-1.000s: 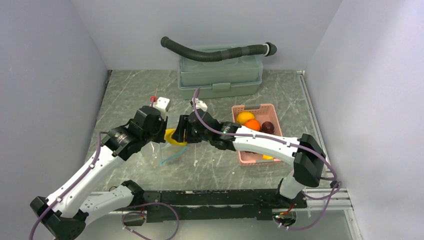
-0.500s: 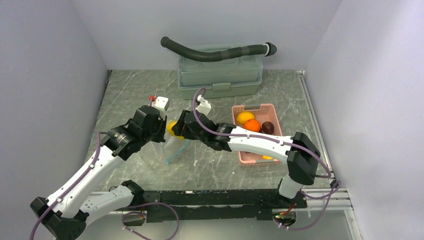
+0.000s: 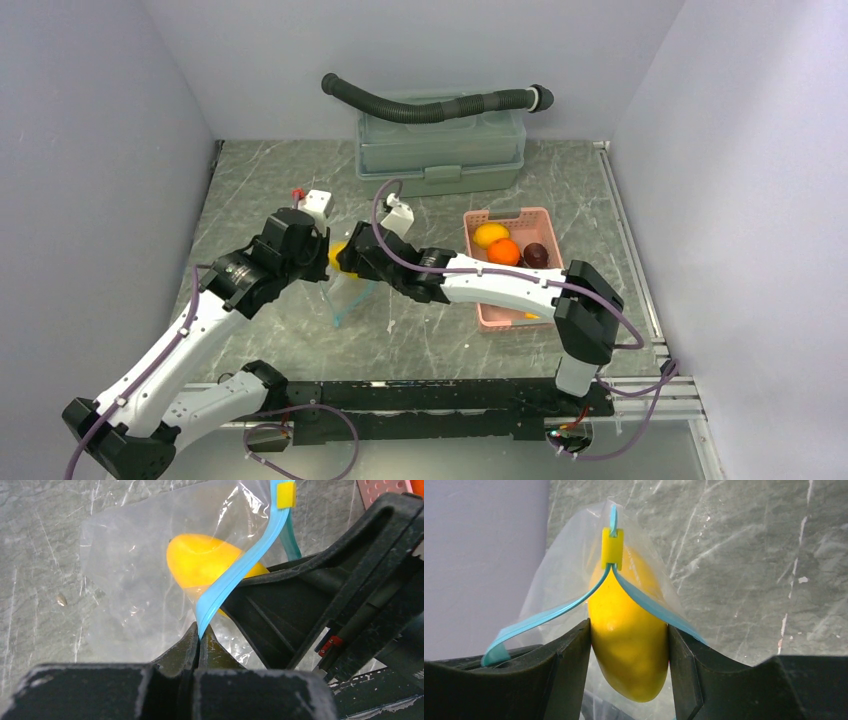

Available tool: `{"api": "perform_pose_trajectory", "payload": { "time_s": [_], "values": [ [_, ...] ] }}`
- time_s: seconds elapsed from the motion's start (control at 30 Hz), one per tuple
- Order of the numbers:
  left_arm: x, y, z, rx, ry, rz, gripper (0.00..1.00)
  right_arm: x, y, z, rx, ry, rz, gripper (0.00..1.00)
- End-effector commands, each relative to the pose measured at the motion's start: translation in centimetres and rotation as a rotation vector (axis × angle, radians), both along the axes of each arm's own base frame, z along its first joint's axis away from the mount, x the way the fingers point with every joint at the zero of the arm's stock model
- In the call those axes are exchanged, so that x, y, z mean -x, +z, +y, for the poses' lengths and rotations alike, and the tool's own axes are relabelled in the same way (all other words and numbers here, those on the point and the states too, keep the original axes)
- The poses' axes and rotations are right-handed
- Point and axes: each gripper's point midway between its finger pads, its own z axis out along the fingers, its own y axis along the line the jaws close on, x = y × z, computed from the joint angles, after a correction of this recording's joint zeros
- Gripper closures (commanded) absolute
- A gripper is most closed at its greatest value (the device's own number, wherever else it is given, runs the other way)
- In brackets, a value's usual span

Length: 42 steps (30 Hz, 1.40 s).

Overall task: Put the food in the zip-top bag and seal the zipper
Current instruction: Place the fake fruit in the zipper food storage bag, then pick up the fake vegetable from the bin.

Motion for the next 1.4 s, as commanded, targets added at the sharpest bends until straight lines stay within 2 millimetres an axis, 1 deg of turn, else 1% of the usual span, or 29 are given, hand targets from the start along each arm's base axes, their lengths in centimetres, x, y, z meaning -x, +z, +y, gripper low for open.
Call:
{"api": "perform_pose_trajectory", "payload": {
  "time_s": [0.0, 0.03, 0.1, 0.2, 0.3, 0.43, 0.67, 0.87, 0.9, 0.97, 1.03, 1.13, 1.23, 1.37],
  "values": [
    [-0.4, 0.7, -0.4, 0.039, 0.002, -0.029, 1.0, -0.3, 3.9, 1.2, -0.09, 0.012, -0.072, 0.4],
    [-0.4, 0.7, -0.4, 0.038, 0.001, -0.03, 1.0, -0.2, 3.9, 1.1, -0.09, 0.012, -0.073, 0.37],
    [-0.4, 0.7, -0.3, 0.036, 0.005, -0.03, 1.0, -0.1, 3.7, 0.8, -0.08, 0.014, -0.074, 0.33],
    [-0.5, 0.7, -0.3, 0.035, 0.006, -0.031, 1.0, 0.1, 3.6, 0.7, -0.084, 0.026, -0.075, 0.32],
    [-0.5, 0.6, -0.2, 0.032, 0.009, -0.029, 1.0, 0.4, 4.0, 0.6, -0.103, 0.038, -0.091, 0.32],
    [-0.5, 0.7, -0.1, 0.03, 0.013, -0.032, 1.0, 0.8, 4.4, -0.1, -0.102, 0.048, -0.111, 0.32],
    [-0.6, 0.5, 0.0, 0.024, 0.02, -0.03, 1.0, 1.5, 5.1, -2.2, -0.069, 0.069, -0.145, 0.32],
    [-0.6, 0.5, 0.1, 0.018, 0.022, -0.03, 1.0, 2.1, 6.4, -4.1, -0.053, 0.081, -0.186, 0.32],
    [-0.6, 0.5, 0.1, 0.017, 0.023, -0.03, 1.0, 2.2, 7.0, -4.5, -0.055, 0.084, -0.199, 0.32],
    [-0.6, 0.4, 0.2, 0.014, 0.028, -0.028, 1.0, 2.5, 7.5, -5.3, -0.042, 0.09, -0.217, 0.32],
    [-0.6, 0.4, 0.3, 0.011, 0.029, -0.028, 1.0, 2.7, 7.9, -6.6, -0.018, 0.084, -0.23, 0.32],
    [-0.6, 0.4, 0.2, 0.012, 0.026, -0.027, 1.0, 2.6, 8.9, -9.1, 0.014, 0.044, -0.267, 0.31],
    [-0.6, 0.4, 0.3, 0.009, 0.028, -0.026, 1.0, 2.8, 9.4, -11.5, 0.056, 0.025, -0.301, 0.31],
    [-0.6, 0.4, 0.3, 0.012, 0.027, -0.03, 1.0, 2.8, 10.0, -15.1, 0.135, -0.034, -0.327, 0.3]
  ]
}}
